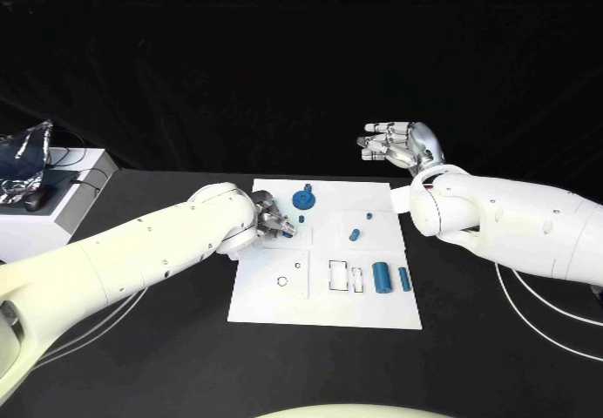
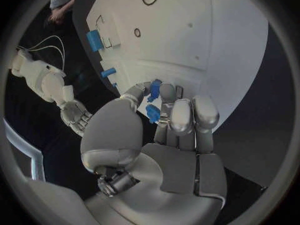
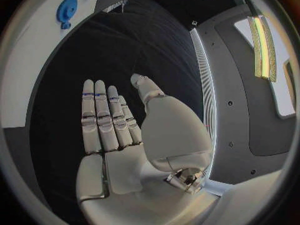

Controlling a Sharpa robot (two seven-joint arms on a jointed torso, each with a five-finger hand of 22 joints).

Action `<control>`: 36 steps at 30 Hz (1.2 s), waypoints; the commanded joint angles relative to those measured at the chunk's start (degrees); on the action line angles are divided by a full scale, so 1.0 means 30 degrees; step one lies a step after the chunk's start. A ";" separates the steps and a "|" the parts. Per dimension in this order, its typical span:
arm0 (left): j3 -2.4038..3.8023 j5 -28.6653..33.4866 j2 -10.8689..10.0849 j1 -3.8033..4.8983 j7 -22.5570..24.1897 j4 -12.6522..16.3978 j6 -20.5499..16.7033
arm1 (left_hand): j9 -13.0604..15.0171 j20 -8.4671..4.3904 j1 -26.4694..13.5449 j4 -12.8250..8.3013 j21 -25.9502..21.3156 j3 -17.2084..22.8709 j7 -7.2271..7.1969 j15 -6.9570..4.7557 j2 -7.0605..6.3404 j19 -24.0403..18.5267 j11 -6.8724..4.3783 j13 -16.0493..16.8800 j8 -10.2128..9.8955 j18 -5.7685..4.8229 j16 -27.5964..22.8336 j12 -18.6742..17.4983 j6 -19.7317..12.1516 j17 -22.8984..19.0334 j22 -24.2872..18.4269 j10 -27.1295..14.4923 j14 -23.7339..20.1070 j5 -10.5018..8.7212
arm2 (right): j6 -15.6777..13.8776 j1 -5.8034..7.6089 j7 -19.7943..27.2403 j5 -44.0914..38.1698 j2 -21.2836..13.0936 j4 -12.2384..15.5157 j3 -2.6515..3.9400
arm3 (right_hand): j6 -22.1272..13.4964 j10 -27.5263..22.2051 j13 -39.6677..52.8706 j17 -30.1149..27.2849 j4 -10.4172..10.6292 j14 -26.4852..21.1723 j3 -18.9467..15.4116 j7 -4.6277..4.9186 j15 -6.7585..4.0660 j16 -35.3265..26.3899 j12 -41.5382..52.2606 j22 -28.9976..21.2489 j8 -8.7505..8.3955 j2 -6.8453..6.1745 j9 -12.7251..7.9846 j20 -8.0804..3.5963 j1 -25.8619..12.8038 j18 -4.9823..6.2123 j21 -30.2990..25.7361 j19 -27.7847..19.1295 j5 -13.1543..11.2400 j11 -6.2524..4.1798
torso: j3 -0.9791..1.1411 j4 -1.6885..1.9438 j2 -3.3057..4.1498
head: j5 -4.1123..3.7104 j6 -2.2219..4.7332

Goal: Assemble the parts on the task board

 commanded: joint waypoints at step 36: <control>-0.0139 0.0436 0.0059 -0.0250 -0.0128 -0.0013 0.0620 | 0.0570 -0.0117 -0.1174 0.0335 -0.0501 0.3141 -0.0823 -0.0164 0.0523 0.0391 -0.0126 0.0056 0.0417 -0.0346 0.0213 0.0045 0.0776 -0.0065 0.0743 -0.0041 0.0035 0.0060 | 0.0526 -0.0072 0.0047 -0.0027 0.0027 -0.0044 0.0001 | -0.0225 -0.0211 -0.0024 -0.0022 -0.0125 -0.0202 -0.0021 -0.0010 0.0030 -0.0022 -0.0029 -0.0025 -0.0106 0.0189 -0.0020 0.0030 -0.0027 0.0116 0.0100 -0.0222 0.0408 0.0015 | -0.0010 0.0015 -0.0022 | 0.0023 -0.0069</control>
